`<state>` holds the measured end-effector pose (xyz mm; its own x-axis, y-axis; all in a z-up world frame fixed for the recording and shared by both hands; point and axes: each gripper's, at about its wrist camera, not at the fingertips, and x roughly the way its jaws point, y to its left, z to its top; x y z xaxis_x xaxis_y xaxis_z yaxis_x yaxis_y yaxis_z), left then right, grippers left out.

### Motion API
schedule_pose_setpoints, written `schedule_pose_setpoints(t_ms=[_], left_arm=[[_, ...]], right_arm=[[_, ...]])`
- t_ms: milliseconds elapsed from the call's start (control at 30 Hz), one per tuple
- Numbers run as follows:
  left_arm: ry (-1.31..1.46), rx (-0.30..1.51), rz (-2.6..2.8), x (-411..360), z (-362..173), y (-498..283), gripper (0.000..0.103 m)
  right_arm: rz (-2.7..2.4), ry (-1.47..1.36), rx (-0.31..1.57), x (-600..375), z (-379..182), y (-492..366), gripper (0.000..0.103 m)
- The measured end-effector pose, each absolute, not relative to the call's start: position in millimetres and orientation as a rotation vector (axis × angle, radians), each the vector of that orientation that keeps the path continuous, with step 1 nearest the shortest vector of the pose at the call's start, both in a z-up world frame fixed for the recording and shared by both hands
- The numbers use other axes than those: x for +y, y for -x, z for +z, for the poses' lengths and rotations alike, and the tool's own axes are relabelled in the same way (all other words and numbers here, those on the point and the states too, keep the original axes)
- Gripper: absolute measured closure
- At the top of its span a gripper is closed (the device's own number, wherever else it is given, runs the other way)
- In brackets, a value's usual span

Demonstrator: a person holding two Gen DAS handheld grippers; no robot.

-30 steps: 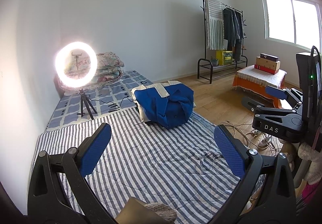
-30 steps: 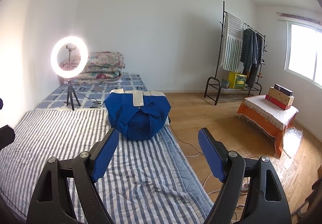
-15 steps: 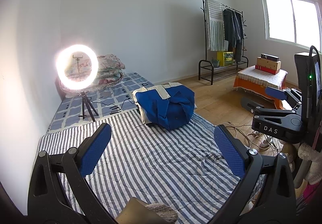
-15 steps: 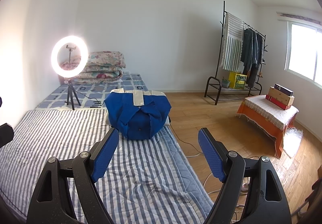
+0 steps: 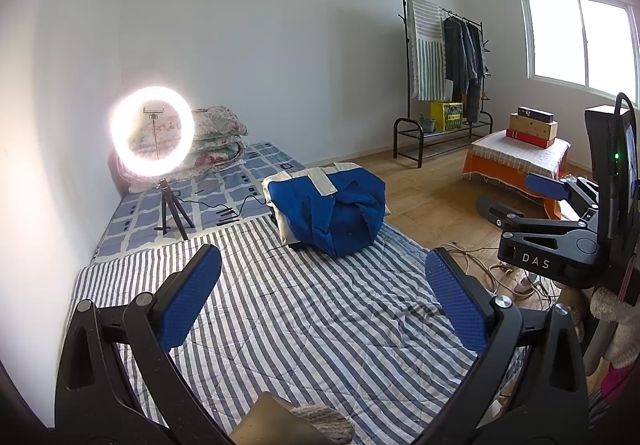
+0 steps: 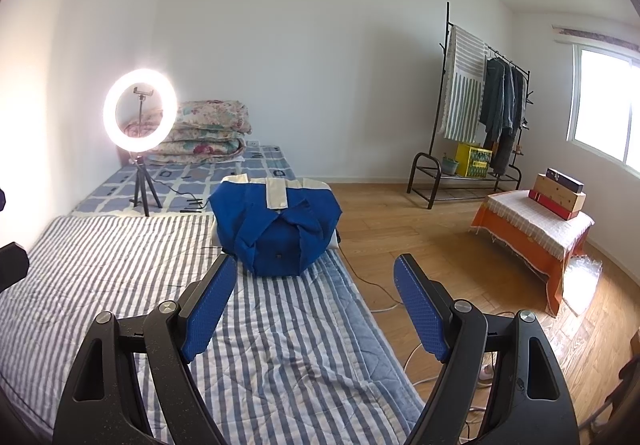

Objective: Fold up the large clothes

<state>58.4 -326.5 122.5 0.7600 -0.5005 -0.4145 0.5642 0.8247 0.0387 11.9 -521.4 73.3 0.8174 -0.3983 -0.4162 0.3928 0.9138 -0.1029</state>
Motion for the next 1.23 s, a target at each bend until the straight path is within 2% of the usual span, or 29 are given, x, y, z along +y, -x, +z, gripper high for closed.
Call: schedule_pose_setpoints(t_ms=[1233], left_arm=[[-0.148, 0.402, -0.587, -325.2, 114.5, -59.8, 0.0]], right_arm=[[-0.418, 0.012, 0.449, -521.2, 72.9, -12.6, 0.022]])
